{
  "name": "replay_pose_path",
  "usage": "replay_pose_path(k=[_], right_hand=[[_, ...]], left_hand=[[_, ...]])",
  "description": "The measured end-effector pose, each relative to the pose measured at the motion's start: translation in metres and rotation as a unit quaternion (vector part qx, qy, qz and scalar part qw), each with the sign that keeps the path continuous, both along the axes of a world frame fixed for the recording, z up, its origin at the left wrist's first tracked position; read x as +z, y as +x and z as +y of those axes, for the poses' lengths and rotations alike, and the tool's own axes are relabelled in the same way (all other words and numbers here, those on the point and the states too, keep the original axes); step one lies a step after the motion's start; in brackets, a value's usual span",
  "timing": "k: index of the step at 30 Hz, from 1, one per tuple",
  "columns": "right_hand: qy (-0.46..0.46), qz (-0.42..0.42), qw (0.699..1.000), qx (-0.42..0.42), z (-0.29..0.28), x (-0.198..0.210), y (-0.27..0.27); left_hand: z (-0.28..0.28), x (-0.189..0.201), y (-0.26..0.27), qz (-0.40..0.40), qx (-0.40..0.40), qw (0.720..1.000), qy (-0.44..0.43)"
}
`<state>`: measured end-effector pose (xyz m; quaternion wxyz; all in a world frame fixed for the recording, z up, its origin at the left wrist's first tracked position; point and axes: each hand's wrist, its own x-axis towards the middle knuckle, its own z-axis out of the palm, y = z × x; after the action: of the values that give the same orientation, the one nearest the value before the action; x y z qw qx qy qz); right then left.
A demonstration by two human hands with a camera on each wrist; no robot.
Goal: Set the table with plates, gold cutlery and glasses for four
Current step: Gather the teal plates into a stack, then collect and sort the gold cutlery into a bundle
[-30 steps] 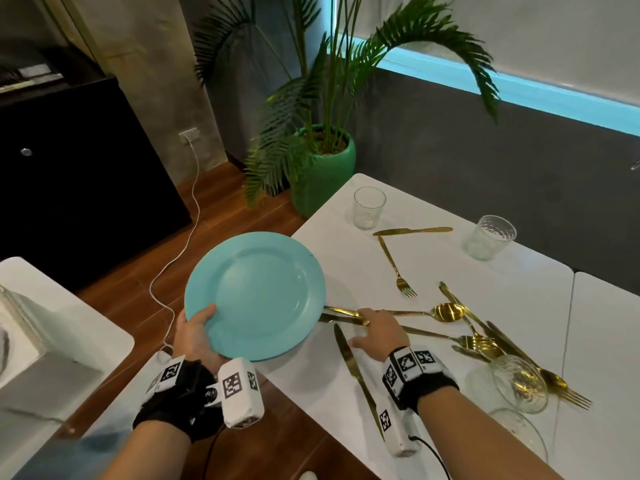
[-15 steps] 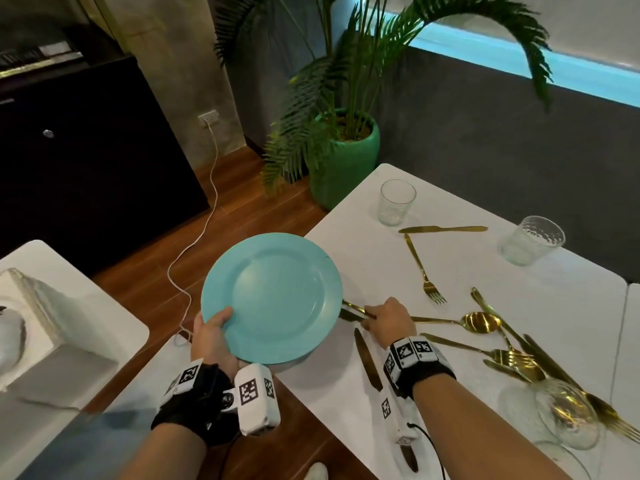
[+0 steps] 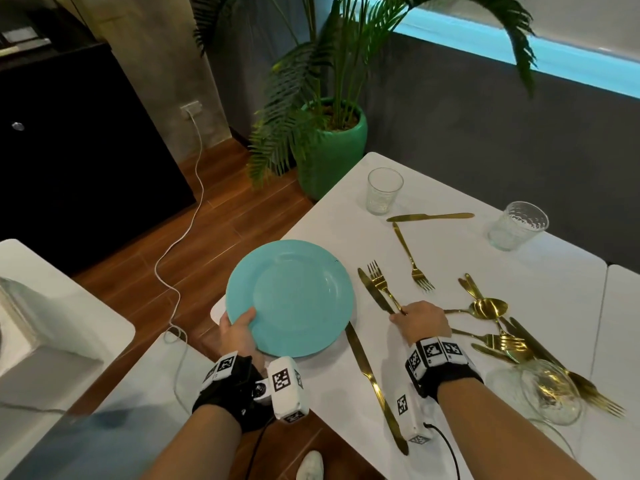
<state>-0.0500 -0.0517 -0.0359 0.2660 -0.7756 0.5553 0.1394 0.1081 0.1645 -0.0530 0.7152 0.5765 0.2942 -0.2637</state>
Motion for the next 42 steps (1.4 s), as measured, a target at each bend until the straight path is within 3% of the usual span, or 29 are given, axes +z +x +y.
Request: replay_pose_path(k=[3, 6, 13, 15, 19, 23, 29, 32, 35, 38, 42], right_hand=[[-0.002, 0.017, 1.000, -0.011, -0.002, 0.001, -0.003], [0.003, 0.028, 0.999, -0.017, -0.005, 0.000, -0.006], [0.003, 0.090, 0.996, -0.005, -0.011, 0.001, -0.006], [0.001, 0.104, 0.995, 0.005, -0.012, 0.000, -0.008], [0.000, 0.126, 0.992, 0.018, -0.014, -0.001, -0.008], [0.000, 0.127, 0.992, 0.016, -0.014, 0.004, -0.008], [0.023, 0.042, 0.999, -0.011, -0.021, 0.018, -0.007], [0.062, -0.123, 0.985, -0.101, -0.019, 0.033, -0.009], [0.164, -0.281, 0.932, -0.157, -0.006, 0.055, -0.010], [0.251, -0.342, 0.895, -0.137, 0.007, 0.064, -0.004], [0.271, -0.324, 0.902, -0.087, 0.014, 0.059, -0.007]], left_hand=[[-0.004, -0.007, -0.004, -0.001, -0.007, 0.999, 0.036], [-0.005, -0.013, -0.004, -0.042, -0.056, 0.986, 0.152], [-0.013, -0.004, -0.002, -0.110, -0.219, 0.894, 0.375], [-0.017, -0.002, -0.003, -0.111, -0.249, 0.869, 0.414], [-0.024, 0.005, 0.001, -0.102, -0.266, 0.844, 0.453], [-0.028, 0.018, 0.003, -0.053, -0.343, 0.793, 0.500], [-0.036, 0.029, 0.005, -0.026, -0.398, 0.779, 0.484], [-0.057, 0.055, -0.013, -0.105, -0.363, 0.793, 0.477], [-0.086, 0.072, -0.037, -0.239, -0.431, 0.826, 0.273], [-0.109, 0.086, -0.069, -0.163, -0.483, 0.859, 0.058], [-0.122, 0.084, -0.089, -0.088, -0.502, 0.860, 0.010]])
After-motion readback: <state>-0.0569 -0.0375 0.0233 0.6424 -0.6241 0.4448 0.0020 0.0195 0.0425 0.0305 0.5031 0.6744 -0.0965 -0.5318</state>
